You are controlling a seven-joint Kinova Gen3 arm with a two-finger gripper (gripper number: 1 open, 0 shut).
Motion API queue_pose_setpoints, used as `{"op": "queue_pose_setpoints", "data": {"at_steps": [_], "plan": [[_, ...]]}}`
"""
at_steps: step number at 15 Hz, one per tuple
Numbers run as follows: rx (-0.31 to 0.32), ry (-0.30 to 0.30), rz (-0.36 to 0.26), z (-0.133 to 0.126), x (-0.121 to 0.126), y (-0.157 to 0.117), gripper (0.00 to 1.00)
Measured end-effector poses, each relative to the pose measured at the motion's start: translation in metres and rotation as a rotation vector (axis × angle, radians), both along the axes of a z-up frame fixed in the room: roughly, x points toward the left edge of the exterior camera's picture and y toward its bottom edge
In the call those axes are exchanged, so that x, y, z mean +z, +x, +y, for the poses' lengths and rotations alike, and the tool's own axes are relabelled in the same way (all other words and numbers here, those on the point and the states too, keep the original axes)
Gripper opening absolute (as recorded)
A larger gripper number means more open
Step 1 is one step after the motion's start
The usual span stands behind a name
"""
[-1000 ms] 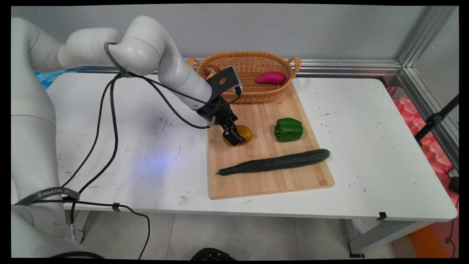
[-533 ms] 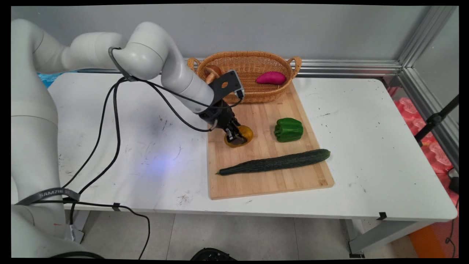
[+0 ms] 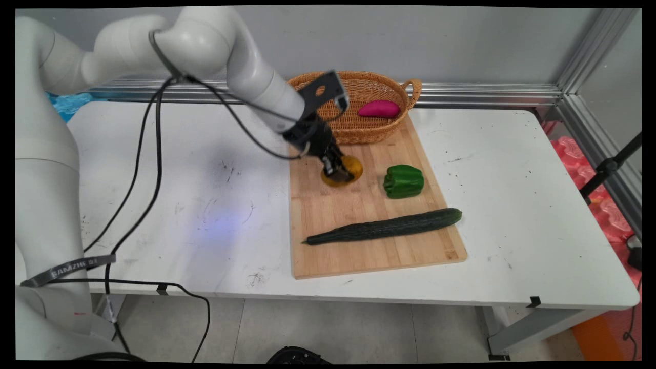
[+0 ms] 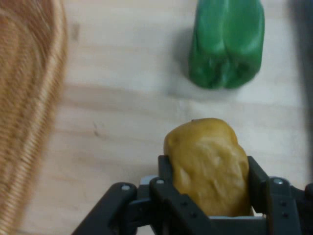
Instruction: Place the picked object in the vegetable basket
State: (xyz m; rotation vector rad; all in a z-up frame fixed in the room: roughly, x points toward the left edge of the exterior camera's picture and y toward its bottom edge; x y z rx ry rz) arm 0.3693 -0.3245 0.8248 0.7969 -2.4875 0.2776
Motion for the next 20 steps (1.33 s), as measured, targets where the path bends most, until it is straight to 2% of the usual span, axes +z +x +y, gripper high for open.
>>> {"op": "queue_pose_setpoints", "data": {"at_steps": [2, 6, 10, 15, 20], "plan": [[-0.008, -0.019, 0.007, -0.011, 0.017, 0.000, 0.00], [-0.017, -0.082, 0.018, -0.050, 0.059, 0.004, 0.00], [-0.022, -0.127, 0.009, -0.084, 0.081, 0.015, 0.00], [-0.042, -0.151, -0.004, -0.118, 0.085, 0.026, 0.00], [-0.061, -0.144, -0.013, -0.144, 0.066, 0.032, 0.00]]}}
